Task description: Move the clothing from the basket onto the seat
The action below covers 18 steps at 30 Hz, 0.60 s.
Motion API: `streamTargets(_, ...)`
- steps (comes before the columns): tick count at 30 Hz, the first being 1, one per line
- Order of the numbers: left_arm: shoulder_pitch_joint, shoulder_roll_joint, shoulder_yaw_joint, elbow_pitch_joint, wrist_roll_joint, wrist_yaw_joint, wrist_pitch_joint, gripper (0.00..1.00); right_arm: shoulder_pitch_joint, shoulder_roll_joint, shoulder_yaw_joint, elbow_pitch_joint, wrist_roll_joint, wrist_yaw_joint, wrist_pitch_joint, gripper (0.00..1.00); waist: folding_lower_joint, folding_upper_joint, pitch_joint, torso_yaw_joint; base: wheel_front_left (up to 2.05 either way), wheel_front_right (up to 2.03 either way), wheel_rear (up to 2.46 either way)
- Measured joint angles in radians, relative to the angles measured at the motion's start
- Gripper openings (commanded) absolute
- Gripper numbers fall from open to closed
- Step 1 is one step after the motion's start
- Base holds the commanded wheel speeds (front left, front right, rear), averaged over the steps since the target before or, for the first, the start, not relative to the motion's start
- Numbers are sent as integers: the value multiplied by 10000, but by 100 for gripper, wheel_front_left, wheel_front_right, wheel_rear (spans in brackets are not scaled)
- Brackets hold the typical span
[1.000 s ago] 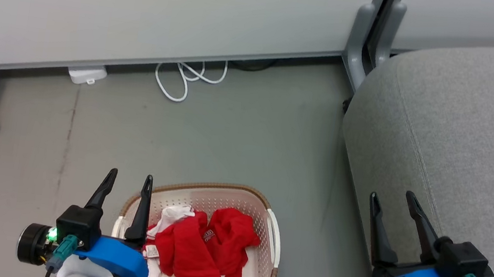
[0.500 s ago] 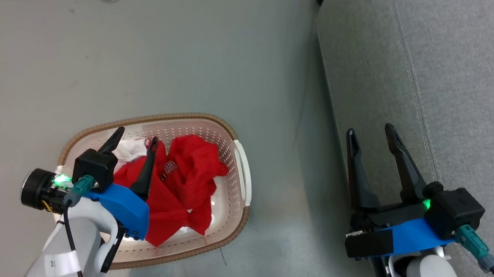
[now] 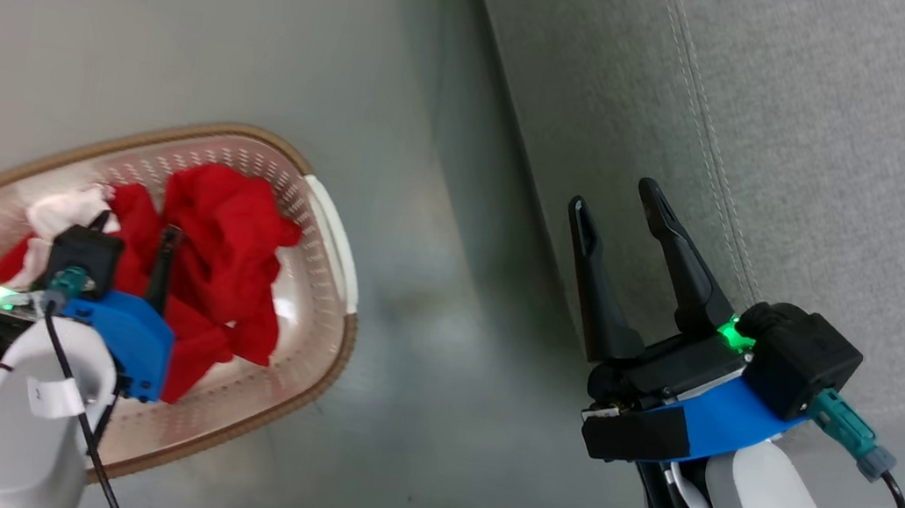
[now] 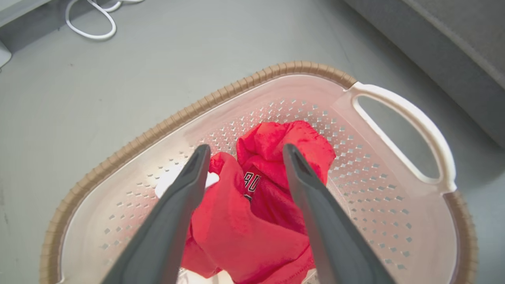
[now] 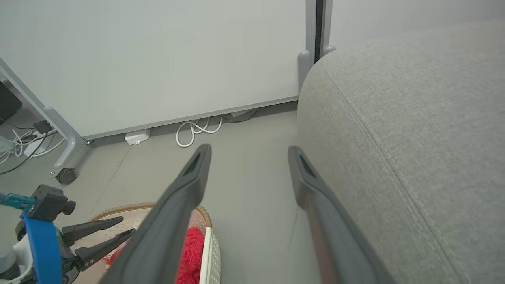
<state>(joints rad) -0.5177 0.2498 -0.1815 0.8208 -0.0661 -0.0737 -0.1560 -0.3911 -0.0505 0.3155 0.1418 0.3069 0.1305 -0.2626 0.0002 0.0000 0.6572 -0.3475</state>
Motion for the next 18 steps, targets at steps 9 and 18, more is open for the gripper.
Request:
streamTargets(9,-539,798,138,665,107,481,848,100,-221,0,102,-247,433,2,0,100,0,0,1083,-691,0,0,0)
streamTargets(18,-1100,1160,357,1480,-119,754,2084,100,-484,2,389,-372,725,2,0,100,-1,0,1768,-888,0,0,0)
